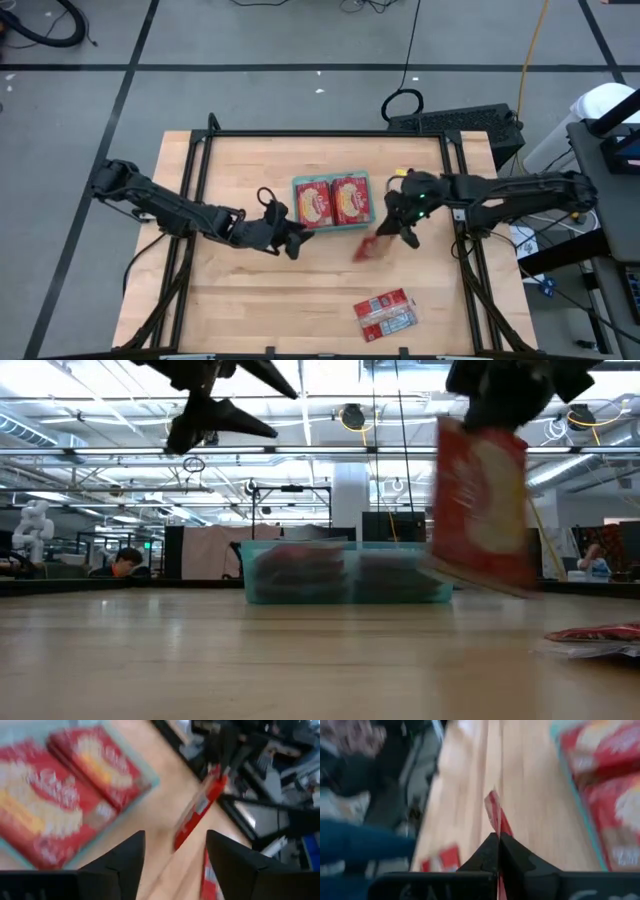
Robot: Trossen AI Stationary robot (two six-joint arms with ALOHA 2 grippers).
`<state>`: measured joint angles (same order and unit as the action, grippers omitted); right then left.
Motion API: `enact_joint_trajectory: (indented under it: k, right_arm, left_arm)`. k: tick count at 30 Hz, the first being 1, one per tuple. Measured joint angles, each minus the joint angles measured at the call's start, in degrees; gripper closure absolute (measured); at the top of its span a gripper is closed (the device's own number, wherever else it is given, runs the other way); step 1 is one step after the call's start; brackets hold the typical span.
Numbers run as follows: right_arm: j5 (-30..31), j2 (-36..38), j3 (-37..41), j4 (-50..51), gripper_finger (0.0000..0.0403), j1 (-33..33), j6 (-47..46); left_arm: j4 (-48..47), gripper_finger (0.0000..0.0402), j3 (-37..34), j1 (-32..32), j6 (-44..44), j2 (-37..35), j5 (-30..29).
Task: Sort popcorn bags into baskets
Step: Put the red popcorn bag into the green bin
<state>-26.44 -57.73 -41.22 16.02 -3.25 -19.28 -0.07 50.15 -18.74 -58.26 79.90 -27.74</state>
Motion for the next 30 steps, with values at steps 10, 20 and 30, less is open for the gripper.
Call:
enact_joint_trajectory:
  k: [10,20,30]
  right_arm:
    - [15.34,8.94,-0.04,-19.75,0.0403,-0.07,-15.62]
    - [35.33,8.98,-0.08,-46.33,0.0403,-0.07,-21.81]
    - [49.45,4.96,-0.45,-64.43,0.0403,-0.11,-17.24]
  left_arm:
    - [4.25,0.0123,-0.02,3.31,5.10,0.02,-1.85]
    - [25.17,0.0143,-0.02,8.24,9.57,0.00,-0.85]
    - [48.00,0.0154,0.00,15.28,-1.60,3.34,1.74]
